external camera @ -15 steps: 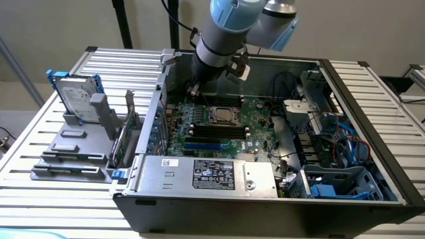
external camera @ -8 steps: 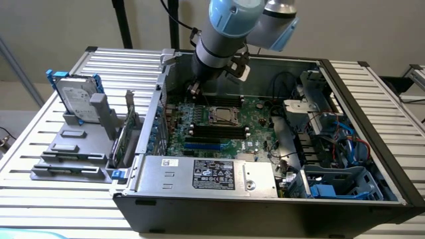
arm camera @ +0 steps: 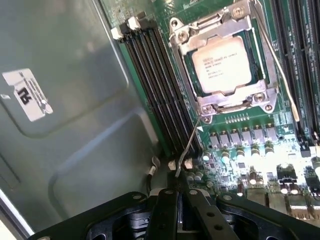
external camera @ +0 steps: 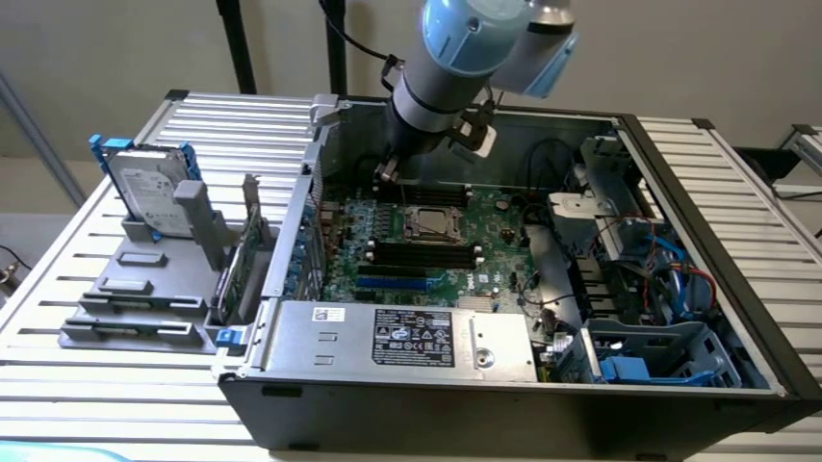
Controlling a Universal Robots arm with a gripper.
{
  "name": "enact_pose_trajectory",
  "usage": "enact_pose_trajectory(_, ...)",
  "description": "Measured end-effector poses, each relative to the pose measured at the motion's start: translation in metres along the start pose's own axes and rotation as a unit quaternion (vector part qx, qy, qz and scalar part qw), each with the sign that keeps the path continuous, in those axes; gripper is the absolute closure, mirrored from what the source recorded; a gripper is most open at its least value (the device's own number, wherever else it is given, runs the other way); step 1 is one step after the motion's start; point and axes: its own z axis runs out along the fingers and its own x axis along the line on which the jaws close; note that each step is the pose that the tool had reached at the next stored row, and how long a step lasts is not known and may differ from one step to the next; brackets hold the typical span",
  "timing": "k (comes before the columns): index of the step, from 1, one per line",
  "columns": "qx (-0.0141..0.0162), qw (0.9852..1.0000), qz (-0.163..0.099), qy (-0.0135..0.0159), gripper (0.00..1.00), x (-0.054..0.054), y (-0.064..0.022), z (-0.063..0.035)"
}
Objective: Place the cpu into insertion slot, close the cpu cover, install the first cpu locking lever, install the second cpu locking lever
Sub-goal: 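Install the first cpu locking lever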
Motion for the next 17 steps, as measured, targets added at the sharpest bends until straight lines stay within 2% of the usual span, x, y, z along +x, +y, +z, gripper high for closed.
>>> enact_pose_trajectory(7,0.0,1.0,0.0,0.0001,0.89,0.007,0.017,-0.0038)
enact_pose_trajectory(10,-0.0005,1.0,0.0,0.0002,0.89,0.009,0.0203,-0.0045)
enact_pose_trajectory(11,-0.0016,1.0,-0.001,0.0005,0.89,0.009,0.0204,-0.0042)
enact_pose_trajectory(15,-0.0115,0.9999,-0.006,0.0033,0.89,0.007,0.0214,-0.0012)
enact_pose_trajectory(17,-0.0155,0.9998,-0.008,0.0031,0.89,0.006,0.0208,0.0003)
